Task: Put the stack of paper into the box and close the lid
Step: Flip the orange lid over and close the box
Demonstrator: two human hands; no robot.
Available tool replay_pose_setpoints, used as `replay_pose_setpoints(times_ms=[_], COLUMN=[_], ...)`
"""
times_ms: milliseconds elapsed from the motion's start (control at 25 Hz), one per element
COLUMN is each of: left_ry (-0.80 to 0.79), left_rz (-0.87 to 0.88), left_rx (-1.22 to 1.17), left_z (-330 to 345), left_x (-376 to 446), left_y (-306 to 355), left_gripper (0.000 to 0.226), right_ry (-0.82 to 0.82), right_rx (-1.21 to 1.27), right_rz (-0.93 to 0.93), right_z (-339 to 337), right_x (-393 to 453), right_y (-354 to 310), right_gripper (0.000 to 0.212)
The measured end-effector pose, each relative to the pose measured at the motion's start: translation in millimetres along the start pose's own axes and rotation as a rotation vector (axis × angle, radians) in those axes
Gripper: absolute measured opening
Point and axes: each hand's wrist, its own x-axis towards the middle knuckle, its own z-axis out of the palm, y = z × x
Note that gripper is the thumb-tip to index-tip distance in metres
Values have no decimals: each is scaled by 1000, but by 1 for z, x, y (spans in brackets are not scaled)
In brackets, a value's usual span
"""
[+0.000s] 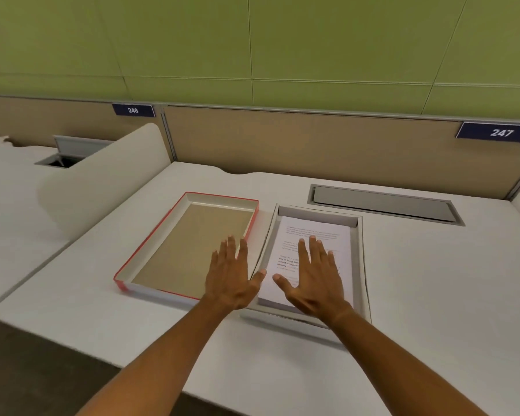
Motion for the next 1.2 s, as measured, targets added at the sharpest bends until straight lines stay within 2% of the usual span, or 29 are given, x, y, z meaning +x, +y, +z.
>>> replay_pose_setpoints(times_ms=[120, 360, 600, 840, 920, 1080, 1200], left_ry=[30, 31, -40, -140, -157, -145, -137], left_rz=[0, 24, 110, 183, 156, 70, 47], left_rx=[31, 17, 2, -12, -83, -361, -431], left_z=[-1, -1, 13, 39, 43, 37, 21], left_x=[-3, 22, 58, 81, 82, 87, 88], left_y=[-14, -45, -81, -90, -85, -76, -73], left_gripper=[88, 89, 90, 85, 72, 17, 5], right_ry=[20, 43, 41, 31, 33, 33, 52], right_rx=[-29, -84, -130, -142, -147, -146, -104], right_rz=[-18, 33, 136, 226, 252, 275, 264], right_z=[4, 16, 35, 41, 41, 41, 39], right_x=[0, 22, 50, 53, 52, 56, 64], right_y=[-19, -49, -79, -87, -88, -88, -87], right_gripper=[130, 126, 130, 129, 130, 130, 120])
